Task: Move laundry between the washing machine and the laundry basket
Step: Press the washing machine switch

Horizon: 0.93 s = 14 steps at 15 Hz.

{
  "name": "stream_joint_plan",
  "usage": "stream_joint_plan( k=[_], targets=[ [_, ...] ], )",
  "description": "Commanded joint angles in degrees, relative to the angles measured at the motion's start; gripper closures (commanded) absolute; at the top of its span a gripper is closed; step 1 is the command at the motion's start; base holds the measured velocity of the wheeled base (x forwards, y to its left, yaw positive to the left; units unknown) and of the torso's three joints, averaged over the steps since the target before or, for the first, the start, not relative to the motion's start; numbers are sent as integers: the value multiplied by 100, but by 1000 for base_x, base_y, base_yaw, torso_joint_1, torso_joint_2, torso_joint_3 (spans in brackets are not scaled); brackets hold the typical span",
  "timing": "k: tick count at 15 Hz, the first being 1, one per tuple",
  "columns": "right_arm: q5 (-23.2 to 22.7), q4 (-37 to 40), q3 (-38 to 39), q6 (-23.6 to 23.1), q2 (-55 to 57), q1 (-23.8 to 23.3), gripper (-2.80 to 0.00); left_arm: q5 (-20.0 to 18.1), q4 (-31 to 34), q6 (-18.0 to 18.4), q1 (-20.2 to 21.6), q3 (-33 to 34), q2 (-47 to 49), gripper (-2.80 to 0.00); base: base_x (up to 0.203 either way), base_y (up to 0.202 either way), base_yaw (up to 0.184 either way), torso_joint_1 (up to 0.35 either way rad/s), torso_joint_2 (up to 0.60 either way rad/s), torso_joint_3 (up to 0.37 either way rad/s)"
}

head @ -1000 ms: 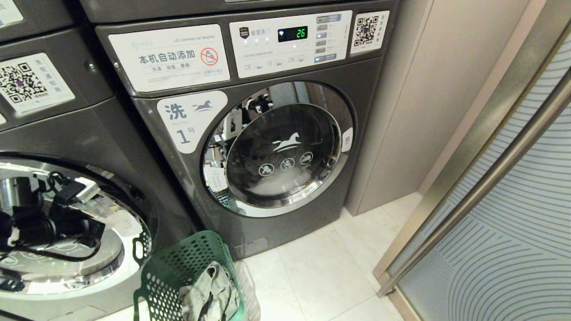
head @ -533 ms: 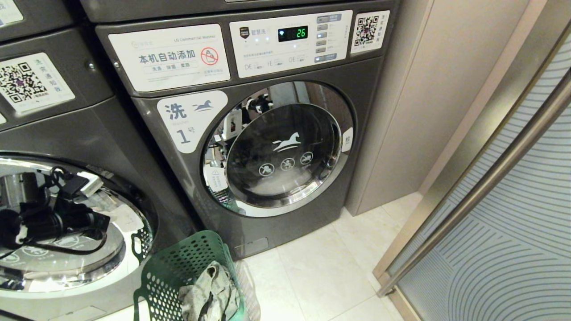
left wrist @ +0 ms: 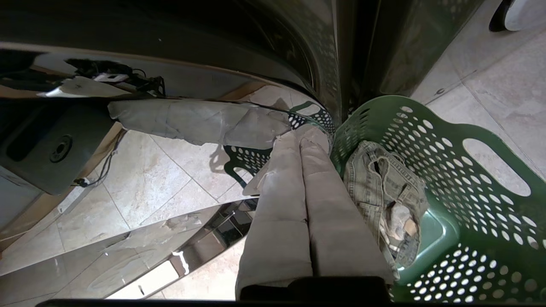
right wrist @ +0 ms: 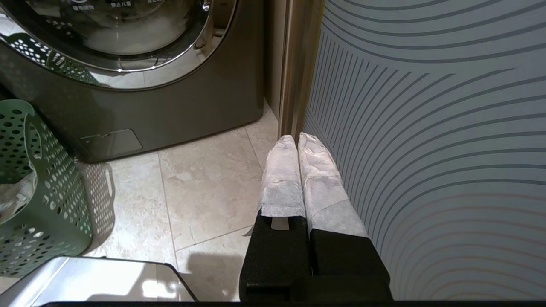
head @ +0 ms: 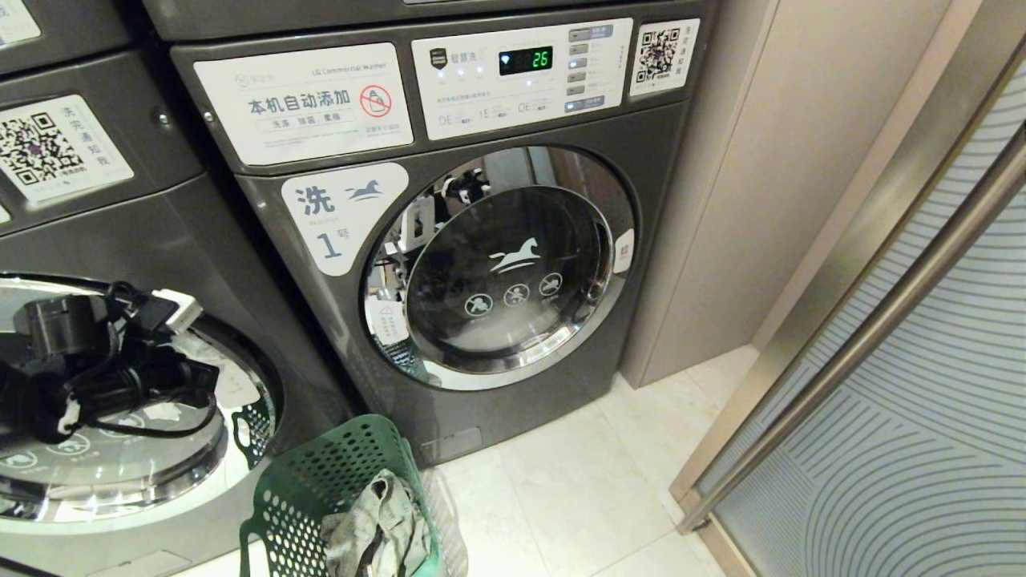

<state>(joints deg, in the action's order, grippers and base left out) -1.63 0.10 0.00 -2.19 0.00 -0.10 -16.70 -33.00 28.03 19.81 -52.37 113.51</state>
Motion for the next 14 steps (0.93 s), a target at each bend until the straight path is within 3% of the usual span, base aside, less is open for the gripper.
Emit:
stream_joint_plan(
  k=[1, 7, 14],
  targets=[
    [-4, -1, 0, 0, 0, 1, 0, -1, -177, 24, -4, 84, 22, 0, 0, 0, 0, 0, 0, 0],
    [-4, -1, 0, -3, 9, 1, 0, 167, -817, 54, -150, 271, 109, 0, 0, 0, 0, 0, 0, 0],
    [-4, -1, 0, -9, 0, 1, 0, 388, -1106, 71, -285, 262, 198, 0, 0, 0, 0, 0, 0, 0]
  ],
)
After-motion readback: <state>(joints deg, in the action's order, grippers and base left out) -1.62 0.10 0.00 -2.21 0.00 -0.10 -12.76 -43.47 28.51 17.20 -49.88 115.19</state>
